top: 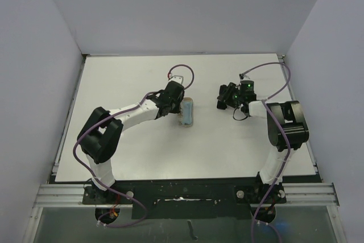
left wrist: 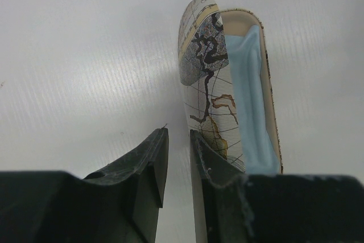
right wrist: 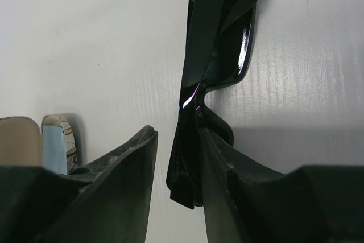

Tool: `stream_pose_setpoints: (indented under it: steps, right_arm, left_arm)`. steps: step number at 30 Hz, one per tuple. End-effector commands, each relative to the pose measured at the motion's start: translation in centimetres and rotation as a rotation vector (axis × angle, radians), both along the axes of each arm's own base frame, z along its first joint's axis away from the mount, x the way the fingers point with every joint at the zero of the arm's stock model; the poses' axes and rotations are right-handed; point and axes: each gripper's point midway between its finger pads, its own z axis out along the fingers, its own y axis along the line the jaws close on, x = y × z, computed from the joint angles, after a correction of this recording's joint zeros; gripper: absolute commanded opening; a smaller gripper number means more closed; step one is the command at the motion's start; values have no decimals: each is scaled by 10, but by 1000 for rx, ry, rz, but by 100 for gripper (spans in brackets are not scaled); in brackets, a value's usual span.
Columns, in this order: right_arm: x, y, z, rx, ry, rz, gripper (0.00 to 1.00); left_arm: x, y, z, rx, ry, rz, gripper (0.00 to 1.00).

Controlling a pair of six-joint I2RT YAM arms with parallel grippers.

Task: Organize the sunglasses
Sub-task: Pick up the sunglasses from the center of the board.

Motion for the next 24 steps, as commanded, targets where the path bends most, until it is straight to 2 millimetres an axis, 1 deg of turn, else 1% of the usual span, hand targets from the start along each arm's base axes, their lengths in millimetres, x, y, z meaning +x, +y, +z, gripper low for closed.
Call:
stream_pose_setpoints:
  steps: [1, 3, 7, 9, 10, 12, 14, 21, 24]
  right_arm:
    - [20, -1, 17, 0, -76, 5, 33]
    - [20, -1, 17, -1, -78, 6, 31]
    - [22, 0, 19, 0, -82, 8, 20]
    - [21, 1, 19, 1, -81, 12, 16]
    - [21, 0, 19, 2, -82, 12, 12]
    - [21, 1, 20, 3, -83, 13, 8]
    - [21, 1, 21, 4, -87, 15, 0]
    - [17, 3, 26, 21, -96, 23, 0]
    - [12, 6, 34, 31, -106, 33, 0]
  left_arm:
    - [10, -10, 24, -43, -59, 0, 22]
    - [11, -10, 24, -41, -58, 0, 22]
    - [11, -10, 23, -38, -57, -1, 22]
    - [12, -10, 23, -37, -57, -2, 22]
    - [12, -10, 23, -38, -56, -2, 22]
    - [12, -10, 22, -37, -55, -2, 22]
    - [11, -11, 21, -35, -53, -4, 22]
    - [10, -11, 22, -37, -55, -4, 22]
    - [10, -10, 22, -35, -55, -2, 22]
